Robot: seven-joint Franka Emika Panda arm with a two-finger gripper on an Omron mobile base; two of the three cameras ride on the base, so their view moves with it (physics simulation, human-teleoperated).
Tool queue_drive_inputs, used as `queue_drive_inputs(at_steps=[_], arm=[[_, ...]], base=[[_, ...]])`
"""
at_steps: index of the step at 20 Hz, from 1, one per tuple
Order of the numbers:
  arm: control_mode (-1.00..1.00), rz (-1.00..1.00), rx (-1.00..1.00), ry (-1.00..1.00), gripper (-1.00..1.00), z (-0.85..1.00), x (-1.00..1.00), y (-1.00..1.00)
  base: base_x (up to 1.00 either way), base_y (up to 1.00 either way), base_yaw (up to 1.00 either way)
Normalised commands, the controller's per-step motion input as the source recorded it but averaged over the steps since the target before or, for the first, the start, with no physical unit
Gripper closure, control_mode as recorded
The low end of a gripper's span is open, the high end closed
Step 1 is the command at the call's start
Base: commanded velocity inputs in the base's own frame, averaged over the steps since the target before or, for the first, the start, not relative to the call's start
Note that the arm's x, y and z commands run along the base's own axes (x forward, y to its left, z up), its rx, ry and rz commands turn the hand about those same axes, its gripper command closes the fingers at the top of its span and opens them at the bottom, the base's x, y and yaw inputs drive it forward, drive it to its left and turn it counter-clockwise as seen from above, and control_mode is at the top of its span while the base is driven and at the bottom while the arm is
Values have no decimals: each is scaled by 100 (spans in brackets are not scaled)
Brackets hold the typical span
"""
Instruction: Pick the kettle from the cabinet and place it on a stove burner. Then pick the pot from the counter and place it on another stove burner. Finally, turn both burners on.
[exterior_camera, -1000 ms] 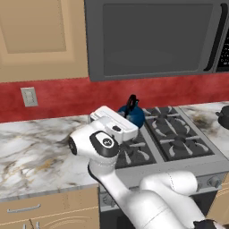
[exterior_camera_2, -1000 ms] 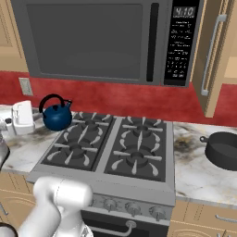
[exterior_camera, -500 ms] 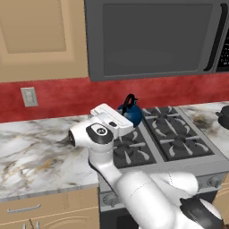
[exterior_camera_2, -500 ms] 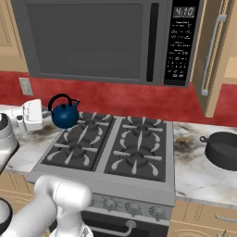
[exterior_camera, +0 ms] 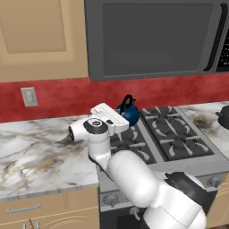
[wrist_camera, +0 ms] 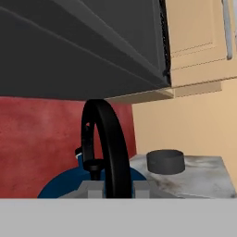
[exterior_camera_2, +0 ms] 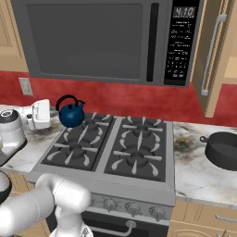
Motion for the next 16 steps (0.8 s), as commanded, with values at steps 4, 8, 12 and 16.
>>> queue_drive_inputs(at_steps=[4, 8, 12, 16], arm=[[-100, -4, 0, 0, 100, -29, 40, 0], [-100, -4, 0, 0, 100, -25, 39, 0], [-100, -3, 0, 0, 100, -22, 34, 0], [-100, -2, 0, 0, 100, -21, 33, 0]], base=[[0, 0, 0], [0, 0, 0], [0, 0, 0], [0, 0, 0]])
